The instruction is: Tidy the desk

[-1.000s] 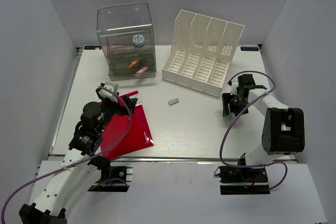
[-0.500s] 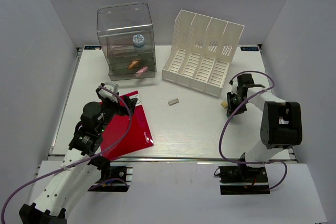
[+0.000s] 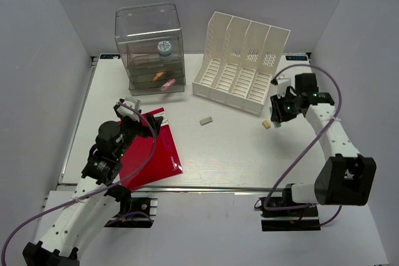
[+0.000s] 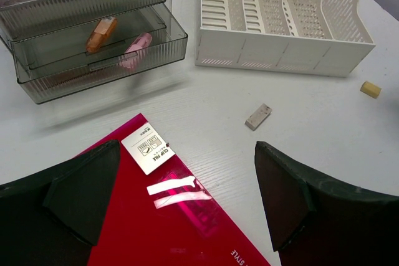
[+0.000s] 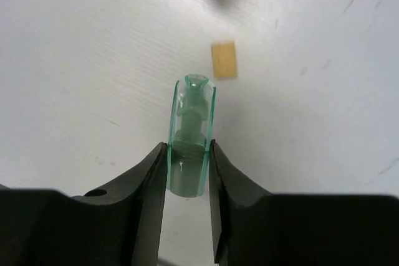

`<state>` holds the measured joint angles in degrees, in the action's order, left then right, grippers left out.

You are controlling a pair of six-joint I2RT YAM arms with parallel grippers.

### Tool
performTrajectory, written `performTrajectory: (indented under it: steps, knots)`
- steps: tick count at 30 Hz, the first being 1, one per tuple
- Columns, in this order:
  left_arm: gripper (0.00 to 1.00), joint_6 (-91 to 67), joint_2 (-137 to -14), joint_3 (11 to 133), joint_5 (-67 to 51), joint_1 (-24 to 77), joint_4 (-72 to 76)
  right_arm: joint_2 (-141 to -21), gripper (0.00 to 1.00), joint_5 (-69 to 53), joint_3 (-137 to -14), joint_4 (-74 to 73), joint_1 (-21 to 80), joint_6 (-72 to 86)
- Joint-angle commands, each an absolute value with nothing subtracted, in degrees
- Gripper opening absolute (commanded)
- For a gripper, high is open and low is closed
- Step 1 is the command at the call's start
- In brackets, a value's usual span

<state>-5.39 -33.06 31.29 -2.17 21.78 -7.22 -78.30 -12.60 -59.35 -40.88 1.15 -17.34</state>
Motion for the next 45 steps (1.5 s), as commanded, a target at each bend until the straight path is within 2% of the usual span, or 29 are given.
performTrajectory:
  steps: [1, 6, 10, 15, 22, 31, 36, 41, 42, 43, 44, 45]
  knots:
    - [0.98, -5.18, -32.34, 30.59, -2.72, 21.97, -6.24, -75.15, 0.00, -22.59, -67.92, -47.36, 2.46, -34.78]
    - [0.98, -5.10, -32.61, 30.59, -2.02, 21.97, -6.33, -78.30, 0.00, -24.87, -79.42, -53.17, 6.41, -52.61]
    - [0.97, -4.92, -32.26, 30.67, -0.88, 21.97, -6.42, -83.31, 0.00, -22.77, -87.96, -52.65, 12.73, -59.13]
    - [0.97, -5.01, -31.47, 30.41, 1.49, 21.45, -6.33, -94.55, 0.00, -18.38, -99.21, -49.23, 25.64, -62.84]
    - [0.97, -5.27, -30.15, 30.32, 4.39, 21.45, -6.33, -115.63, 0.00, -14.24, -121.87, -38.62, 35.41, -65.13]
    - [0.97, -5.71, -28.92, 30.06, 5.45, 21.45, -6.06, -129.89, 0.00, -5.63, -123.39, -7.33, 44.73, -64.95]
    - [0.97, -5.71, -28.48, 29.97, 4.92, 21.45, -5.98, -136.22, 0.00, -1.24, -125.25, 2.71, 46.40, -63.63]
    - [0.97, -5.80, -27.77, 29.88, 5.18, 21.45, -6.06, -138.87, 0.00, 2.09, -125.77, 5.89, 47.46, -62.58]
    - [0.97, -5.89, -27.60, 29.97, 5.19, 21.45, -6.06, -138.87, 0.09, 2.54, -124.90, 6.93, 47.55, -62.67]
    - [0.97, -5.89, -27.51, 29.88, 5.19, 21.45, -6.06, -138.69, 0.35, 2.90, -124.63, 7.12, 47.55, -62.40]
    - [0.97, -5.89, -27.42, 29.88, 5.19, 21.45, -5.98, -138.69, 0.44, 3.42, -124.45, 6.86, 47.72, -62.23]
    - [0.97, -5.89, -27.51, 29.88, 5.10, 21.45, -6.06, -138.26, 0.58, 3.60, -123.76, 6.94, 47.64, -61.97]
